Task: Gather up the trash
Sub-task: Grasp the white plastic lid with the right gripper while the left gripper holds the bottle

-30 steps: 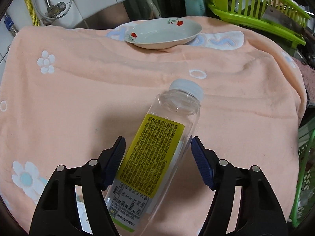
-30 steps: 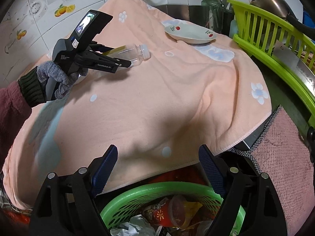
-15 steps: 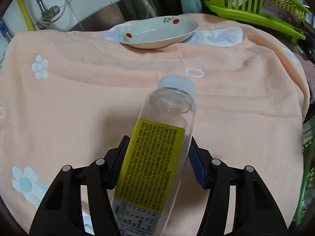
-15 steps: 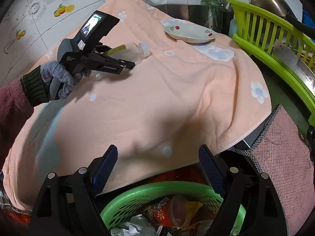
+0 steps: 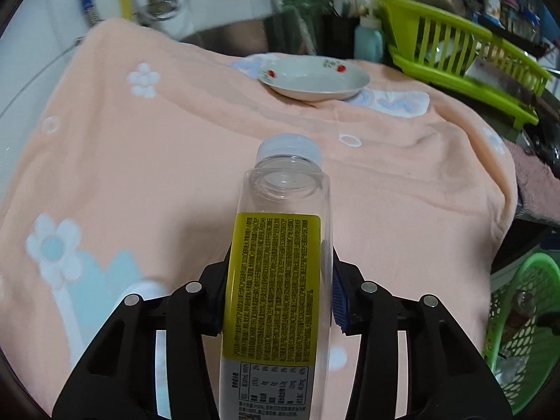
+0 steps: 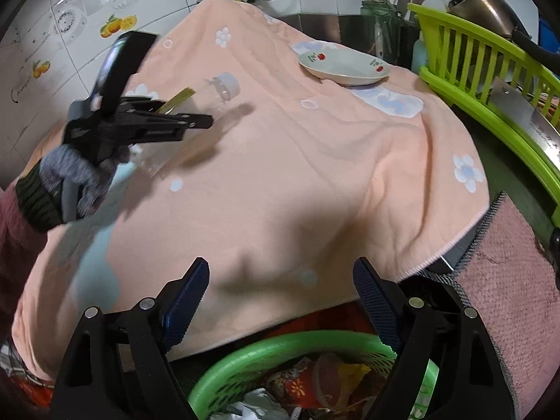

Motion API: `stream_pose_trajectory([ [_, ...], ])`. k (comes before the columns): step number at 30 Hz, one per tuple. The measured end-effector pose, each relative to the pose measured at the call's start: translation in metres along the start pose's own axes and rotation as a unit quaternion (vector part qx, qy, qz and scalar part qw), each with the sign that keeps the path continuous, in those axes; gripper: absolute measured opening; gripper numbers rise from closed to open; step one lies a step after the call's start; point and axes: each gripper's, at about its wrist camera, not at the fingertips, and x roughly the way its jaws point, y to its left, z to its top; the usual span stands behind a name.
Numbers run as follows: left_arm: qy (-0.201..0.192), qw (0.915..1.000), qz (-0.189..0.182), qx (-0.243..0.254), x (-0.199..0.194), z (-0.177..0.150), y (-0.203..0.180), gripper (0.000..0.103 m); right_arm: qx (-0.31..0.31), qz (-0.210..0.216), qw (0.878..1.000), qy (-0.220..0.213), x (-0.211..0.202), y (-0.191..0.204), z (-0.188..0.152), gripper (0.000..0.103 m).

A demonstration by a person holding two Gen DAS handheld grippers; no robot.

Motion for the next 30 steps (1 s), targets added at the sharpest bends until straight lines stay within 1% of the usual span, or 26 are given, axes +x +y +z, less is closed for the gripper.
stream_pose_trajectory([
  [2,-0.006,0.9999,0.003,-0.014,-0.017,-0.009,0.007,0.044,-0.001,0.008,1.000,-0.001,0.003,0.005,0.007,0.081],
  [7,-0.026,0.9981,0.024,-0.049,-0.065,-0.037,0.031,0.044,-0.018,0.027,0.999,-0.002,0.016,0.026,0.025,0.081],
  [11,-0.040,0.9957,0.048,-0.069,-0.101,-0.061,0.051,0.044,-0.043,0.047,0.998,-0.003,0.031,0.054,0.044,0.081],
  [17,-0.061,0.9900,0.075,-0.103,-0.140,-0.094,0.079,0.043,-0.084,0.073,0.994,-0.002,0.060,0.097,0.066,0.081],
  [22,-0.069,0.9855,0.083,-0.130,-0.162,-0.121,0.095,0.043,-0.118,0.090,0.989,0.006,0.094,0.138,0.088,0.081],
  [26,-0.072,0.9817,0.087,-0.153,-0.171,-0.138,0.106,0.043,-0.139,0.098,0.985,0.015,0.120,0.170,0.105,0.081],
  [27,-0.073,0.9809,0.088,-0.158,-0.172,-0.141,0.109,0.043,-0.144,0.099,0.985,0.017,0.126,0.177,0.108,0.084],
  [30,-0.074,0.9783,0.089,-0.172,-0.174,-0.152,0.115,0.043,-0.165,0.095,0.981,0.022,0.144,0.196,0.116,0.087],
])
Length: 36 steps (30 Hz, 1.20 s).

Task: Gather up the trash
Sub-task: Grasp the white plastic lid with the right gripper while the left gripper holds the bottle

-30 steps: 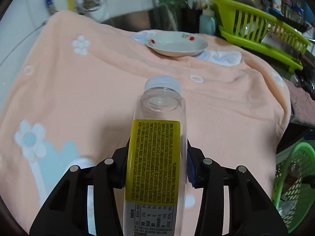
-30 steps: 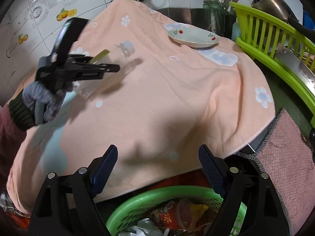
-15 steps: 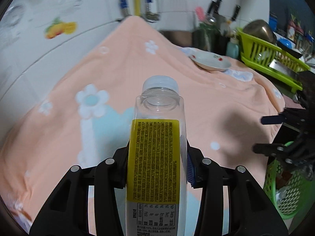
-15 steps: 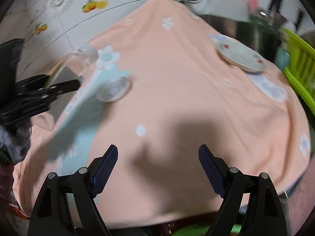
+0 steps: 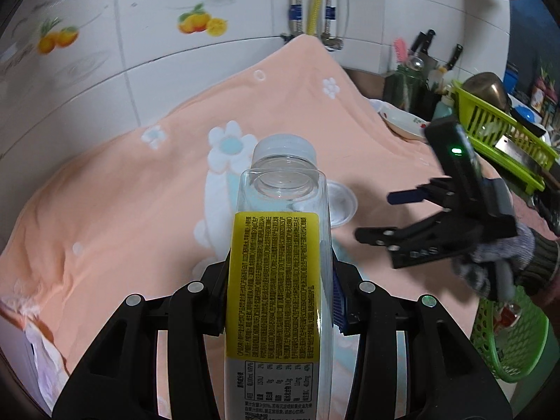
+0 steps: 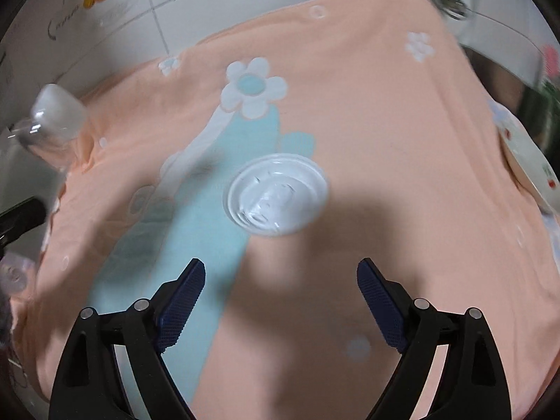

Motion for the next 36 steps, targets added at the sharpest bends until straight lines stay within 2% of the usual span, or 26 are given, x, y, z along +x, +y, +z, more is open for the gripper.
stream_pose_trajectory([
  [4,0.003,0.9999,0.004,-0.014,-0.001,-0.009,0.009,0.043,-0.025,-0.017,0.999,0.013,0.025,0.012,0.017,0.090],
  [11,0.007,0.9996,0.007,-0.026,0.001,-0.019,0.018,0.043,-0.024,-0.024,0.999,0.032,0.056,0.010,0.039,0.093],
  [14,0.009,0.9996,0.007,-0.026,0.001,-0.021,0.018,0.043,-0.025,-0.022,0.999,0.043,0.068,0.010,0.044,0.093],
  [21,0.008,0.9997,0.002,-0.024,0.002,-0.023,0.017,0.043,-0.014,-0.036,0.999,0.038,0.078,0.012,0.052,0.090],
  [24,0.009,0.9996,-0.002,-0.026,0.001,-0.025,0.016,0.043,-0.025,-0.049,0.998,0.032,0.075,0.016,0.050,0.090],
  [29,0.006,0.9996,-0.007,-0.025,-0.002,-0.028,0.012,0.043,-0.022,-0.047,0.998,0.028,0.058,0.014,0.042,0.090],
  [36,0.001,0.9995,-0.022,-0.022,-0.014,-0.034,-0.006,0.043,-0.016,-0.040,0.999,0.013,0.004,0.016,0.014,0.090],
])
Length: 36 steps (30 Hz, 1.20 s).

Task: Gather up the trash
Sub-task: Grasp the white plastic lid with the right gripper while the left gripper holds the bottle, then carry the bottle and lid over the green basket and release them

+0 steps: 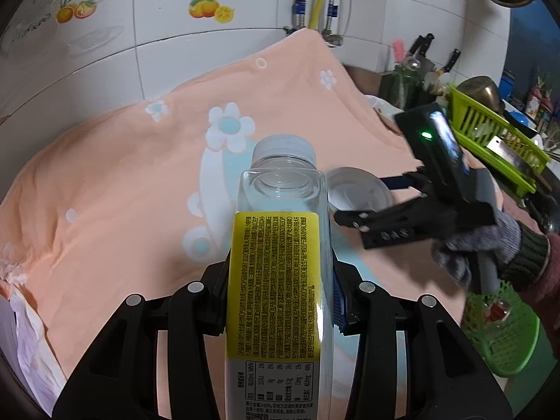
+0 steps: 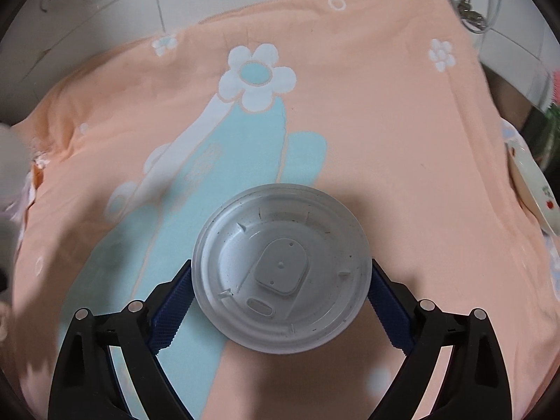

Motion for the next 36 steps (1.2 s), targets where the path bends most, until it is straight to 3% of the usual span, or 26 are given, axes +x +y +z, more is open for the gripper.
stream_pose_trajectory([
  [8,-0.007,0.9992,-0.036,0.016,-0.016,-0.009,-0.040,0.043,-0.002,-0.021,1.000,-0.018,-0.062,0.006,-0.054,0.090],
  [18,-0.012,0.9939,-0.099,0.048,-0.032,-0.025,-0.107,0.043,0.040,-0.045,0.997,-0.042,-0.143,-0.013,-0.137,0.090],
  [26,-0.003,0.9846,-0.155,0.082,-0.032,-0.039,-0.166,0.043,0.081,-0.086,0.992,-0.048,-0.199,-0.039,-0.212,0.090],
  [36,0.021,0.9697,-0.211,0.122,-0.021,-0.059,-0.235,0.043,0.158,-0.135,0.978,-0.024,-0.233,-0.083,-0.303,0.090],
])
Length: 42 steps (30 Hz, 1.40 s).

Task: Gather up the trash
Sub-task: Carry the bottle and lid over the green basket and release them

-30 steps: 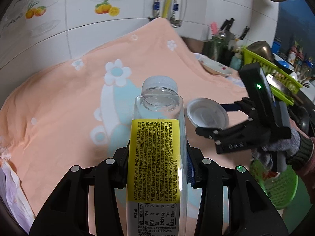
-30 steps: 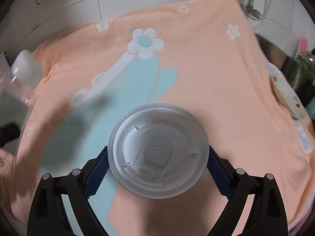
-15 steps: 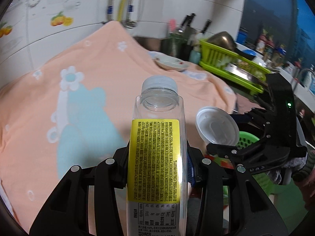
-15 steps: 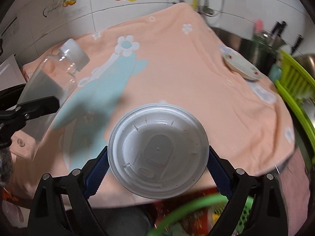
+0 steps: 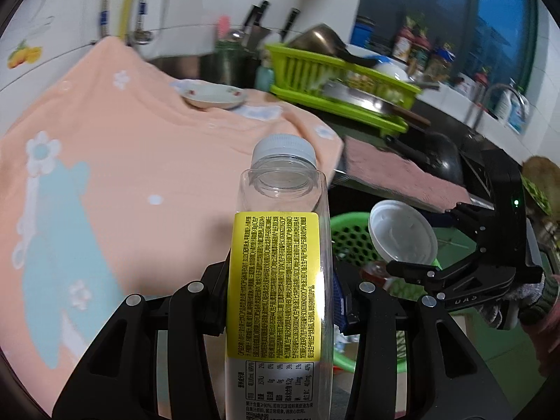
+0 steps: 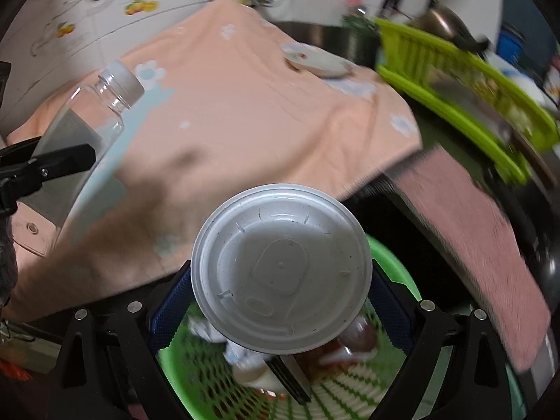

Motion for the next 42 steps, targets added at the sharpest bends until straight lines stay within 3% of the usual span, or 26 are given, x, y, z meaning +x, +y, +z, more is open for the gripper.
stream_pose_trajectory([
  [10,0.039,0.9981,-0.043,0.022,0.035,-0.008,-0.043,0.044,0.061,-0.002,0.998,0.021,-0.007,-0.037,-0.055,0.091],
  [27,0.083,0.9918,-0.079,0.056,0.076,-0.019,-0.087,0.045,0.115,-0.008,0.993,-0.027,-0.043,-0.053,-0.076,0.093],
  [32,0.079,0.9914,-0.083,0.065,0.077,-0.021,-0.092,0.060,0.130,-0.007,0.991,-0.040,-0.050,-0.055,-0.079,0.093],
  [36,0.073,0.9921,-0.081,0.063,0.073,-0.021,-0.089,0.064,0.136,-0.005,0.990,-0.044,-0.052,-0.054,-0.079,0.093],
  [42,0.057,0.9949,-0.063,0.055,0.058,-0.019,-0.079,0.079,0.128,-0.001,0.990,-0.053,-0.056,-0.043,-0.076,0.093],
])
